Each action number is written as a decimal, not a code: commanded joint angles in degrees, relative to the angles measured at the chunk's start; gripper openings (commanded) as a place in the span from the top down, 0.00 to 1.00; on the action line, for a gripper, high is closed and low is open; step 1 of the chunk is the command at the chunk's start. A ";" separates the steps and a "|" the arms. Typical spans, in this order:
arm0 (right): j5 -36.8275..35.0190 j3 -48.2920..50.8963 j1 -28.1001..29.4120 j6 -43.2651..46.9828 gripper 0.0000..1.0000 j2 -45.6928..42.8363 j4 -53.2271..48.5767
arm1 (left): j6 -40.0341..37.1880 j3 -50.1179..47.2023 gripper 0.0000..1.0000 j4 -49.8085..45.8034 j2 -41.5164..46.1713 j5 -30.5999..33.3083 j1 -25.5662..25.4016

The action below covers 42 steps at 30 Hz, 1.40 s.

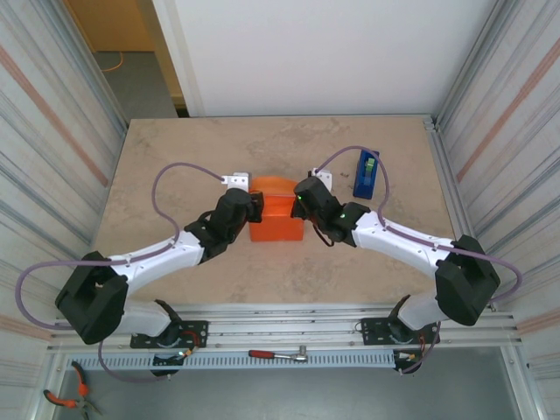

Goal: Wrap the gift box in paper
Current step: Fold the wrapping paper for the gift box.

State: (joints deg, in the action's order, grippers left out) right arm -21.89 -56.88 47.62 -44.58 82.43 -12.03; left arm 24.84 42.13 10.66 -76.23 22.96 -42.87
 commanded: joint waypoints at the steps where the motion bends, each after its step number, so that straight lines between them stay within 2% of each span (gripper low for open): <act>1: 1.10 2.16 0.91 -1.30 1.00 0.50 -5.57 | 0.65 -1.05 0.53 -0.75 1.28 -1.46 0.33; 4: 1.41 1.74 0.90 -1.28 1.00 1.05 -5.67 | 0.65 -0.96 0.49 0.18 0.25 -2.22 0.43; 7: 1.89 1.12 0.90 -1.14 1.00 1.65 -5.99 | 0.82 -0.91 0.51 0.77 -1.39 -2.08 0.42; 8: 2.09 0.91 0.90 -1.22 1.00 1.73 -6.07 | 0.98 -1.14 0.55 1.20 -1.96 -1.87 0.42; 11: 2.78 0.10 0.69 -0.96 1.00 1.44 -6.63 | 1.09 -1.34 0.77 1.56 -2.91 -1.31 0.44; 13: 4.47 -1.12 -0.27 -0.69 0.98 0.61 -7.82 | 1.09 -1.27 0.89 1.34 -3.02 -1.00 0.38; 17: 5.64 -2.56 -2.12 -0.25 0.63 -2.88 -8.96 | 0.98 -1.37 0.97 0.81 -2.95 -0.72 0.16; 20: 6.66 -2.62 -3.05 0.11 0.50 -4.91 -9.00 | 0.74 -1.41 0.99 0.27 -2.62 -0.85 0.09; 25: 7.11 -1.68 -3.04 0.64 0.36 -6.31 -7.72 | 0.83 -1.62 1.00 -0.11 -2.26 -0.57 -0.02; 29: 7.28 -0.35 -2.64 -0.24 0.32 -5.21 -5.85 | 1.09 -1.27 1.00 -0.28 -2.84 -0.64 -0.06; 34: 5.77 0.87 -1.14 -0.60 0.32 -2.53 -2.83 | 1.02 -0.04 1.00 -0.81 -3.74 -0.86 -0.17; 36: 4.48 1.08 -0.52 -0.37 0.37 -1.20 -2.06 | 1.10 0.51 1.00 -1.06 -4.01 -1.10 -0.19; 38: 3.84 0.93 -0.32 -0.04 0.49 -0.04 -1.54 | 1.09 0.99 0.98 -1.24 -4.19 -1.37 -0.26; 42: 5.28 -1.36 -0.64 1.40 0.80 1.32 -2.38 | 0.91 2.08 0.94 -1.60 -3.98 -2.00 -0.46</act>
State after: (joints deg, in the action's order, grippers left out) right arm -17.04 -56.82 47.22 -44.71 81.43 -13.32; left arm 25.76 43.16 12.19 -78.91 23.68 -42.09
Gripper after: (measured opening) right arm 0.236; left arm 0.062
